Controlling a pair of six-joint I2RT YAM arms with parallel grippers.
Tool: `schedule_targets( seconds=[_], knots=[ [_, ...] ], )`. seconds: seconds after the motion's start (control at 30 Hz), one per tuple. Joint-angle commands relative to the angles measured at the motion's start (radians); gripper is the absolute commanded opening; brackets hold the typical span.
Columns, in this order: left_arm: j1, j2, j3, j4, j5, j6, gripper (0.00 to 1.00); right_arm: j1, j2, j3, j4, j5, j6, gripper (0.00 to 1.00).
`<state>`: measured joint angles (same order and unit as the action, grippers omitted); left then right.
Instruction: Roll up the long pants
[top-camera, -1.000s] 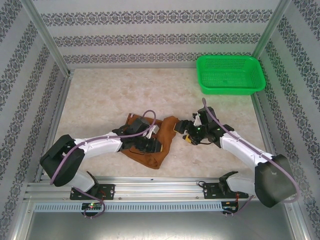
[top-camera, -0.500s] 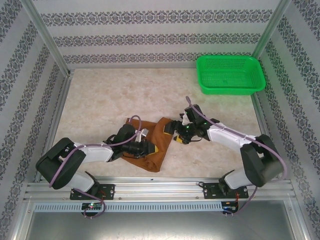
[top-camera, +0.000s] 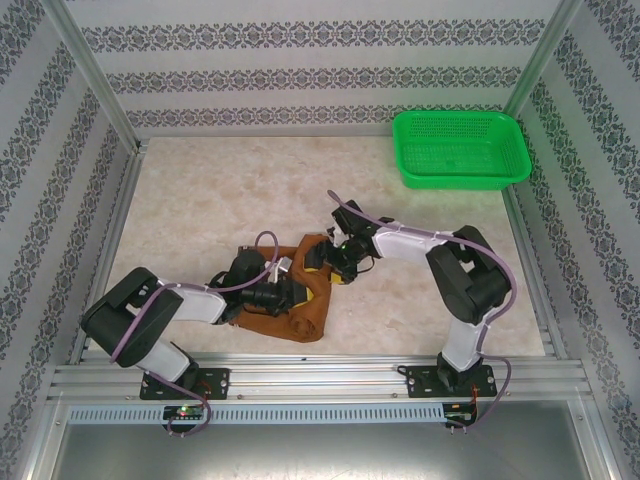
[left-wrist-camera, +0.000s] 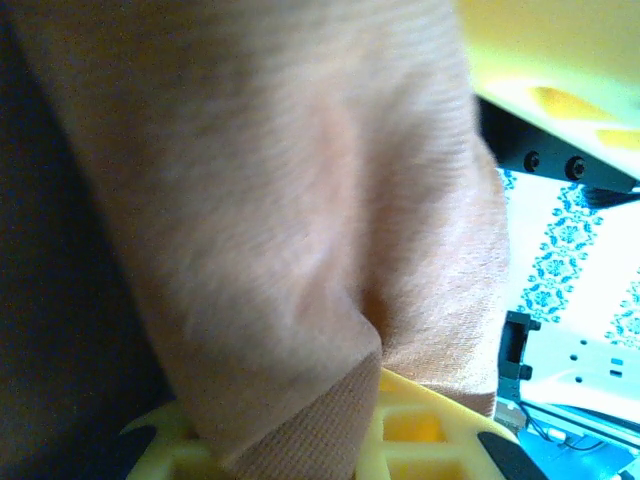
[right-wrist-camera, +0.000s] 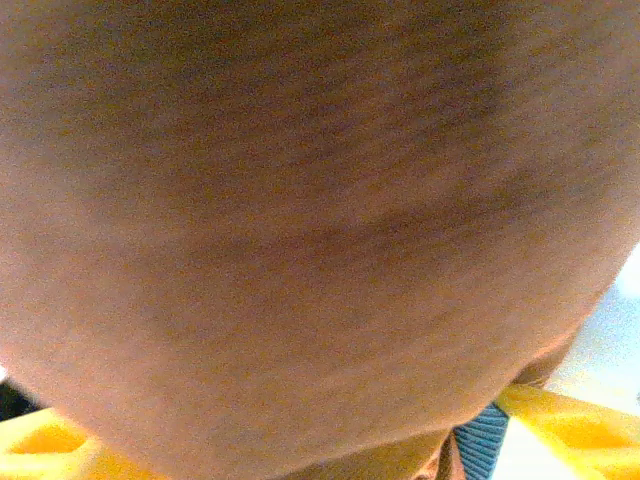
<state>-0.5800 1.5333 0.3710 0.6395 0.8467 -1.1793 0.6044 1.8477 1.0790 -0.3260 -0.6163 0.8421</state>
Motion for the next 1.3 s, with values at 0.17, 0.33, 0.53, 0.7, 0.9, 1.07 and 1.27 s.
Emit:
schedule_targets(
  seconds=[0.17, 0.33, 0.53, 0.7, 0.9, 1.07, 1.27],
  knots=[
    [0.011, 0.01, 0.022, -0.12, 0.14, 0.151, 0.0, 0.02, 0.043, 0.066, -0.184, 0.224, -0.088, 0.79],
    [0.022, 0.012, 0.023, -0.198, 0.171, 0.22, 0.0, 0.013, -0.007, 0.075, -0.263, 0.308, -0.141, 0.98],
    [0.029, 0.035, -0.016, -0.125, 0.196, 0.197, 0.0, 0.018, 0.075, 0.111, -0.229, 0.273, -0.141, 0.98],
    [0.014, 0.041, -0.034, -0.055, 0.221, 0.182, 0.0, 0.016, 0.188, 0.196, -0.208, 0.283, -0.141, 0.98],
    [0.011, 0.056, -0.025, -0.089, 0.221, 0.207, 0.0, 0.003, 0.259, 0.253, -0.18, 0.276, -0.164, 0.32],
    [0.01, -0.008, 0.076, -0.455, 0.128, 0.412, 0.0, -0.058, 0.223, 0.118, -0.063, 0.245, -0.107, 0.0],
    [0.011, -0.198, 0.286, -0.97, -0.399, 0.65, 0.24, -0.163, 0.069, -0.145, 0.072, 0.26, -0.024, 0.0]
  ],
)
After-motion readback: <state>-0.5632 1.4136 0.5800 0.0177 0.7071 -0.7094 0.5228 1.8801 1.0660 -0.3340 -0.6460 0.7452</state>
